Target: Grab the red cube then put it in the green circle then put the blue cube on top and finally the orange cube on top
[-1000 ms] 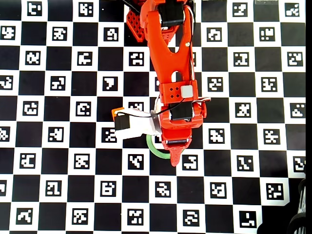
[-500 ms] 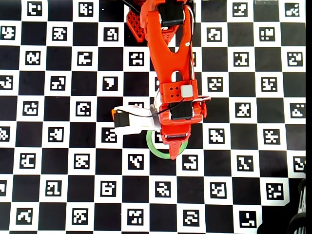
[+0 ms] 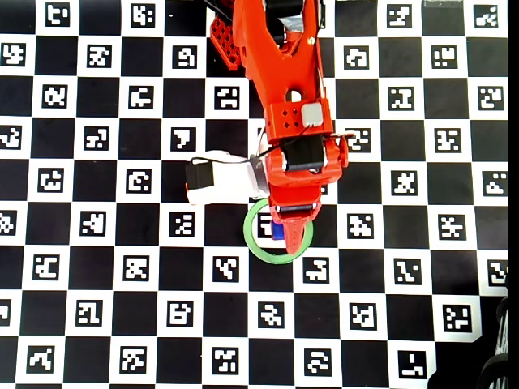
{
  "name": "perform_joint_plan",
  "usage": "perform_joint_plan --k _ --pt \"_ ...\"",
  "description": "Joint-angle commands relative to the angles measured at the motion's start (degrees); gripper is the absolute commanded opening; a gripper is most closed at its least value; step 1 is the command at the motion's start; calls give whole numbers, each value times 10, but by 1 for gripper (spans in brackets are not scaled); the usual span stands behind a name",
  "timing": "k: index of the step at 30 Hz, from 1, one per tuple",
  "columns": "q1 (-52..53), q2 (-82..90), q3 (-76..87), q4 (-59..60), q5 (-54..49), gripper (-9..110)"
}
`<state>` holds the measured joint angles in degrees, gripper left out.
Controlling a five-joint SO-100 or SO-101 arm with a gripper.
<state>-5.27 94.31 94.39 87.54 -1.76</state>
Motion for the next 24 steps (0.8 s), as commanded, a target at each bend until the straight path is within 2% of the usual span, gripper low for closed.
perform_joint_plan --k 1,13,24 --pt "14 68 -44 19 -16 53" --pt "105 98 -77 98 -92 53" --pt "228 100 -23 45 -151 53"
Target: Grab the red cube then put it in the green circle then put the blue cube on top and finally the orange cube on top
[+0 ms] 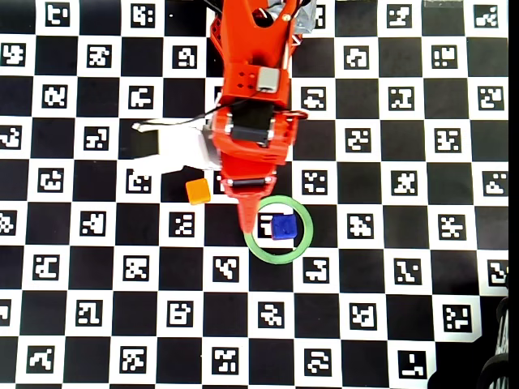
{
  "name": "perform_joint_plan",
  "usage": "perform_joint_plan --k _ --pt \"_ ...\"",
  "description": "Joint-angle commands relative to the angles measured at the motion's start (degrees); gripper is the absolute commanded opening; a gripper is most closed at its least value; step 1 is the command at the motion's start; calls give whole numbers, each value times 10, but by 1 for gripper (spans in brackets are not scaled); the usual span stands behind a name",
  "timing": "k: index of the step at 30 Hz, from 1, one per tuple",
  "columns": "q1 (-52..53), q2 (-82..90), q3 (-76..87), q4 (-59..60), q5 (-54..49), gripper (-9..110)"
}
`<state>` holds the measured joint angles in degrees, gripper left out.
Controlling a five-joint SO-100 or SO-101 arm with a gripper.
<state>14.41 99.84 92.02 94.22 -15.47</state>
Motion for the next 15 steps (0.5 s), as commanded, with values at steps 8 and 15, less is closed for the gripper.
perform_joint_plan --k 8,15 --pt "81 44 98 -121 -54 53" --pt "94 45 178 -199 -80 53"
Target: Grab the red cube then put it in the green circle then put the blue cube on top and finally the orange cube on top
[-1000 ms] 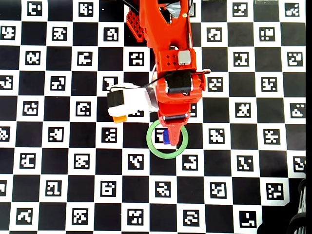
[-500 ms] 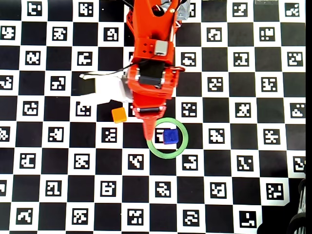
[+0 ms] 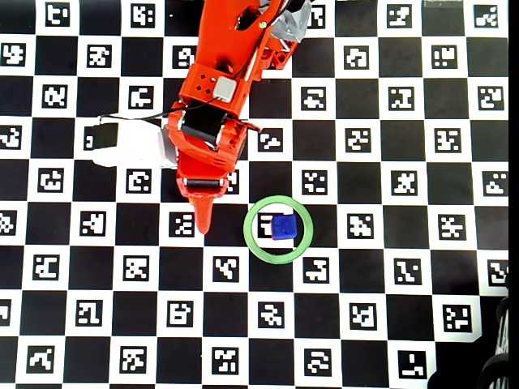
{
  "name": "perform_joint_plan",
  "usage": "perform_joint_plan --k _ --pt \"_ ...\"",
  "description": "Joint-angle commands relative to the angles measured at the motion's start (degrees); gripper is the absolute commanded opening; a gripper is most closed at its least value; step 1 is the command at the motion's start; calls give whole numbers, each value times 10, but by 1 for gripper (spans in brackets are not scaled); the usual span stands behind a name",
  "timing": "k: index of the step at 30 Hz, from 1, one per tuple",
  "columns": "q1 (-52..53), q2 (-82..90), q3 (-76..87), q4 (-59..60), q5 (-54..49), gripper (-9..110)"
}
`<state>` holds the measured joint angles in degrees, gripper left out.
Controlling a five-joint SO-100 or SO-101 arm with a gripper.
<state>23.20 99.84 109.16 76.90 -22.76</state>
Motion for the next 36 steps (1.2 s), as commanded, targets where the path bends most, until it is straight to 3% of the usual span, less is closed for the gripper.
perform_joint_plan --k 1,12,36 --pt "7 43 18 -38 -10 53" --pt "10 1 91 -145 -20 53" --pt "18 -75 107 -212 -32 53"
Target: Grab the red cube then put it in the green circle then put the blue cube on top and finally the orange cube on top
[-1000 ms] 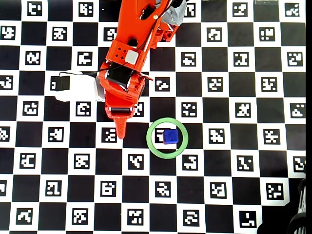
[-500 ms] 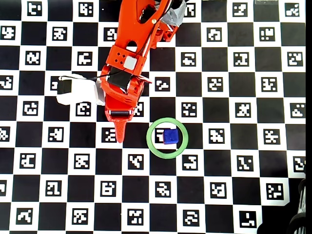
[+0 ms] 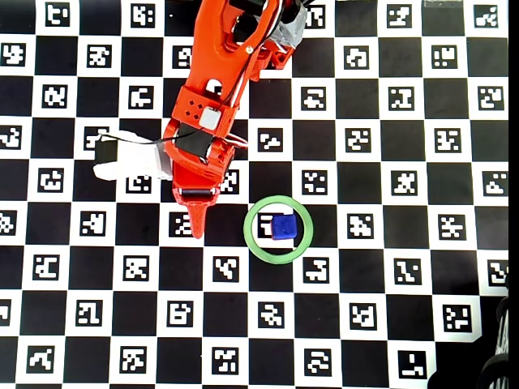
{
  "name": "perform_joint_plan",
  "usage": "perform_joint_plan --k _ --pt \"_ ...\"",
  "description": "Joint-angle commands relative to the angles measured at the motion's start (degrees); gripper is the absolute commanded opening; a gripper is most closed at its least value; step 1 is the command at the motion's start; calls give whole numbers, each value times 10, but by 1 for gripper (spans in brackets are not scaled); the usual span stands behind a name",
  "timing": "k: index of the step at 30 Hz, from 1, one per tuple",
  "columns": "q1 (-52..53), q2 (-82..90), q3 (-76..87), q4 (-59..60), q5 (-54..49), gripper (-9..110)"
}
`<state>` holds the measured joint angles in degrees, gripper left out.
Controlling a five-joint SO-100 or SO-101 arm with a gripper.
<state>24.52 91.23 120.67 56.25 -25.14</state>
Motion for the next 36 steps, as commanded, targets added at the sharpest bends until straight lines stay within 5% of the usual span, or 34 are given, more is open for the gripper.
perform_joint_plan --k 1,24,36 --pt "5 11 -9 -5 -11 53" --pt "-2 1 -15 -11 -92 53" --pt "-3 -3 -18 -10 -94 37"
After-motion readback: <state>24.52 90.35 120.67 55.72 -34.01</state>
